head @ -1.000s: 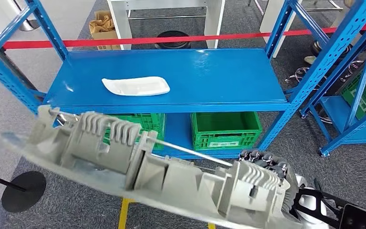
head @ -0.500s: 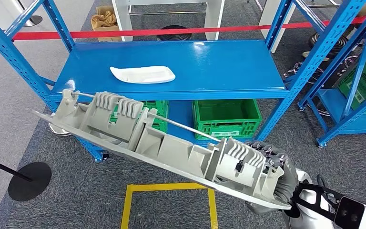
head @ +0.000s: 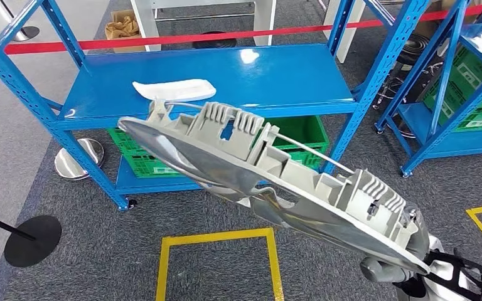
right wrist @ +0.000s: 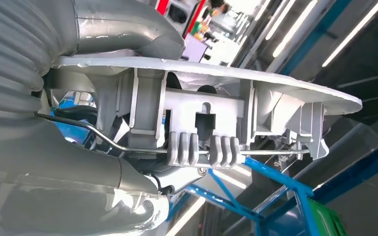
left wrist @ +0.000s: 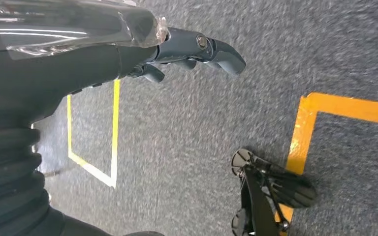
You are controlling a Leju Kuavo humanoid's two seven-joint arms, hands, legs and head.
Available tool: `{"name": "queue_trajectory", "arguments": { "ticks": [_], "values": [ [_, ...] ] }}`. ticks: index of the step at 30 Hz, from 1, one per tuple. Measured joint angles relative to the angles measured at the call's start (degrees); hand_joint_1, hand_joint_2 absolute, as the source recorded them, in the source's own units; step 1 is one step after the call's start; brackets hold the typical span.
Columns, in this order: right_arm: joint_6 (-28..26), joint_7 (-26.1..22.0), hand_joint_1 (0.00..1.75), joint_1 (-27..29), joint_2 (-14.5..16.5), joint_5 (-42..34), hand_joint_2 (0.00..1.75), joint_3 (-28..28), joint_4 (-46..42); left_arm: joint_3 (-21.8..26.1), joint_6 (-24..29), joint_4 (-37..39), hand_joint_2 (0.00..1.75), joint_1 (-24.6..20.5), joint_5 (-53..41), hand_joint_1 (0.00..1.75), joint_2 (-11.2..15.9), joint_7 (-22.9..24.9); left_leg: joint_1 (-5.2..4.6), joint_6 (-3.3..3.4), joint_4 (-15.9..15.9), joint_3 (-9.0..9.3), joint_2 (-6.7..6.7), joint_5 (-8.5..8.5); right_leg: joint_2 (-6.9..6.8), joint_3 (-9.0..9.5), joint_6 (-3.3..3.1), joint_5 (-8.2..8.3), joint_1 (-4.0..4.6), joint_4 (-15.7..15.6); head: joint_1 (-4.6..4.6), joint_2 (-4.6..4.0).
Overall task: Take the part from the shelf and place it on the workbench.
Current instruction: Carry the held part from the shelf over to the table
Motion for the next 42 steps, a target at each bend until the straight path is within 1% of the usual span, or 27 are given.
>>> {"name": "queue_trajectory", "arguments": {
  "ticks": [2,4,5,7,8,9,10,11,13,15,18,20,22,24,25,26,28,29,30,31,32,34,36,38,40,41,42],
  "values": [
    [0.05,-0.01,1.75,0.20,-0.03,-0.01,1.75,-0.53,-0.25,-0.01,0.01,0.00,1.75,-0.04,0.00,0.00,0.09,-0.01,-0.06,0.68,-0.26,-0.27,0.86,0.03,0.83,-0.55,0.78,0.57,-0.12,0.10,0.01,0.00],
    [0.22,-0.02,1.75,0.39,-0.10,-0.06,1.75,-1.05,-0.41,-0.01,0.02,0.00,1.75,-0.13,0.01,0.00,0.13,-0.01,0.03,1.73,-0.34,-0.72,2.04,0.49,0.02,-1.79,1.27,-0.68,-0.17,1.93,0.23,0.01],
    [0.36,-0.02,1.75,0.43,-0.14,-0.09,1.75,-1.27,-0.46,0.00,0.05,0.00,1.75,-0.15,0.04,0.00,0.15,-0.01,0.06,2.20,-0.39,-1.02,2.66,0.77,-0.83,-3.04,1.41,-2.42,-0.17,4.62,0.37,0.01],
    [0.46,-0.02,1.75,0.50,-0.19,0.12,1.75,-1.75,-0.52,0.01,0.15,0.01,1.75,-0.10,0.22,0.00,0.22,0.02,-0.21,2.74,-0.33,-1.71,3.94,1.19,-2.16,-6.40,1.68,-6.70,-0.11,12.78,0.66,0.00],
    [0.26,-0.02,1.75,0.54,-0.17,0.42,1.75,-1.99,-0.54,0.02,0.19,0.02,1.75,-0.06,0.35,0.00,0.26,0.04,-0.34,2.86,-0.30,-2.02,4.60,1.38,-2.35,-7.59,1.75,-8.04,-0.11,16.21,0.66,0.00],
    [-0.14,-0.01,1.75,0.57,-0.15,0.75,1.75,-2.26,-0.55,0.03,0.20,0.02,1.75,-0.06,0.49,0.00,0.27,0.08,-0.43,2.90,-0.25,-2.28,5.24,1.55,-2.42,-7.75,1.73,-8.39,-0.11,17.76,0.65,0.00],
    [-0.64,0.00,1.75,0.59,-0.14,0.99,1.75,-2.50,-0.55,0.03,0.19,0.02,1.75,-0.09,0.59,0.00,0.28,0.12,-0.48,2.88,-0.18,-2.46,5.83,1.67,-2.50,-6.65,1.61,-7.70,-0.10,16.86,0.65,0.01],
    [-1.10,0.01,1.75,0.58,-0.16,0.98,1.75,-2.69,-0.55,0.04,0.19,0.03,1.75,-0.13,0.67,0.00,0.27,0.14,-0.51,2.83,-0.08,-2.56,6.37,1.75,-2.76,-4.46,1.40,-6.32,-0.08,13.79,0.65,0.01],
    [-1.49,0.02,1.75,0.22,-0.51,0.43,1.75,-2.86,-0.50,0.04,0.08,0.04,1.75,-0.26,0.69,0.00,0.08,0.14,-0.70,2.55,0.28,-2.70,7.34,1.77,-4.52,0.74,0.85,-3.89,0.16,5.32,0.67,0.01],
    [-1.13,0.00,1.75,-0.55,-1.10,0.21,1.75,-2.82,-0.42,0.04,-0.10,0.07,1.75,-0.44,0.44,0.00,-0.26,0.10,-0.98,1.97,0.58,-3.02,8.24,1.86,-5.78,2.99,0.27,-3.31,0.52,0.96,0.58,0.01],
    [-0.91,0.01,1.75,-1.00,-1.60,1.70,1.75,-2.48,-0.40,0.03,0.02,0.10,1.75,-0.80,-0.24,0.00,-0.80,0.25,-0.92,1.00,0.70,-3.33,9.22,2.04,-4.68,2.43,-0.73,-2.98,0.64,0.73,0.52,0.02],
    [-1.51,0.03,1.75,-1.29,-1.73,2.45,1.75,-1.85,-0.43,0.02,0.50,0.12,1.75,-1.01,-0.48,0.00,-1.12,0.44,-0.72,0.41,1.80,-3.95,7.66,0.97,-4.08,2.12,-1.39,-2.54,0.41,0.60,0.44,0.01],
    [-2.74,0.03,1.75,-1.93,-1.99,2.66,1.75,-0.68,-0.46,0.02,0.96,0.13,1.75,-1.00,-0.81,0.00,-1.20,0.56,-0.57,0.01,6.78,-6.18,4.93,-2.27,-3.49,1.68,-1.86,-2.20,0.35,0.61,0.34,0.00],
    [-4.83,0.02,1.75,-2.43,-2.77,2.61,1.75,0.75,-0.47,-0.02,0.99,0.12,1.75,-0.86,-1.37,0.00,-1.08,0.76,-0.53,-0.08,14.35,-9.47,3.68,-5.72,-2.60,1.15,-2.16,-1.80,0.48,0.64,0.32,0.01],
    [-5.95,0.02,1.75,-2.52,-3.39,2.48,1.75,1.31,-0.49,-0.08,0.83,0.13,1.75,-0.82,-1.69,0.00,-1.00,0.92,-0.53,-0.03,16.61,-10.43,3.55,-6.27,-2.10,0.95,-2.19,-1.62,0.57,0.66,0.32,0.02],
    [-6.98,0.02,1.75,-2.50,-4.18,2.26,1.75,1.71,-0.56,-0.19,0.64,0.13,1.75,-0.80,-1.99,0.00,-0.90,1.11,-0.53,0.10,16.72,-10.35,3.49,-5.73,-1.59,0.83,-2.15,-1.47,0.66,0.67,0.31,0.02],
    [-8.40,0.02,1.75,-2.40,-5.98,1.58,1.75,2.05,-0.91,-0.44,0.23,0.12,1.75,-0.79,-2.43,0.00,-0.49,1.57,-0.56,0.62,10.61,-7.05,2.53,-2.20,-0.55,0.76,-1.99,-1.25,0.78,0.68,0.32,0.01],
    [-8.79,0.02,1.75,-2.34,-6.93,1.06,1.75,2.10,-1.14,-0.53,0.08,0.12,1.75,-0.79,-2.57,0.00,-0.14,1.86,-0.57,1.03,6.49,-4.84,1.03,-0.64,-0.08,0.69,-1.84,-1.14,0.85,0.70,0.35,0.00],
    [-8.97,0.01,1.75,-2.29,-7.81,0.49,1.75,2.09,-1.35,-0.56,0.04,0.11,1.75,-0.77,-2.66,0.00,0.21,2.15,-0.58,1.34,3.11,-3.14,-0.29,0.36,0.42,0.53,-1.64,-1.02,0.86,0.77,0.37,0.00],
    [-9.01,0.00,1.75,-2.16,-8.57,-0.09,1.75,2.02,-1.52,-0.56,0.14,0.10,1.75,-0.73,-2.66,0.00,0.55,2.44,-0.67,1.60,1.14,-2.10,-1.32,0.70,0.95,0.27,-1.36,-0.84,0.77,0.81,0.38,0.00],
    [-8.95,-0.01,1.75,-1.92,-9.19,-0.58,1.75,1.88,-1.66,-0.56,0.33,0.09,1.75,-0.69,-2.57,0.00,0.84,2.70,-0.79,1.77,0.40,-1.74,-1.67,0.58,1.51,-0.04,-0.99,-0.62,0.65,0.83,0.37,0.01],
    [-8.73,-0.02,1.75,-1.32,-10.21,-1.09,1.75,1.56,-1.96,-0.55,0.68,0.08,1.75,-0.68,-2.34,0.00,1.20,3.02,-0.87,2.16,0.02,-1.65,-0.37,0.91,2.26,-0.62,-0.22,-0.24,0.33,0.87,0.34,0.01],
    [-8.30,-0.02,1.75,-1.03,-11.03,-1.04,1.75,1.29,-2.19,-0.55,0.92,0.09,1.75,-0.72,-2.07,0.00,1.40,3.11,-0.65,2.68,-0.40,-1.64,1.15,1.36,0.40,-1.95,0.39,-1.60,0.36,3.00,0.66,0.02],
    [-7.64,-0.02,1.75,-0.76,-11.16,-0.58,1.75,0.95,-2.27,-0.50,1.28,0.09,1.75,-0.66,-1.58,0.00,1.52,3.11,-0.57,2.87,-0.50,-1.74,2.76,1.50,-2.02,-5.16,0.98,-5.33,0.33,9.82,1.00,0.02],
    [-7.21,-0.02,1.75,-0.33,-10.65,0.16,1.75,0.47,-2.28,-0.44,1.49,0.09,1.75,-0.59,-1.20,0.00,1.66,3.09,-0.57,2.87,-0.45,-1.88,4.38,1.49,-2.49,-8.34,1.48,-8.10,0.13,17.14,1.04,0.01],
    [-7.13,-0.01,1.75,-0.18,-10.38,0.49,1.75,0.26,-2.28,-0.42,1.51,0.09,1.75,-0.59,-1.11,0.00,1.73,3.07,-0.56,2.85,-0.42,-1.91,5.14,1.47,-2.59,-8.61,1.59,-8.05,0.04,18.16,1.05,0.01],
    [-7.09,-0.01,1.75,-0.09,-10.14,0.73,1.75,0.11,-2.28,-0.42,1.48,0.09,1.75,-0.62,-1.10,0.00,1.79,3.04,-0.54,2.79,-0.39,-1.88,5.84,1.43,-2.81,-7.57,1.64,-6.92,-0.06,16.57,1.05,0.01]
  ]
}}
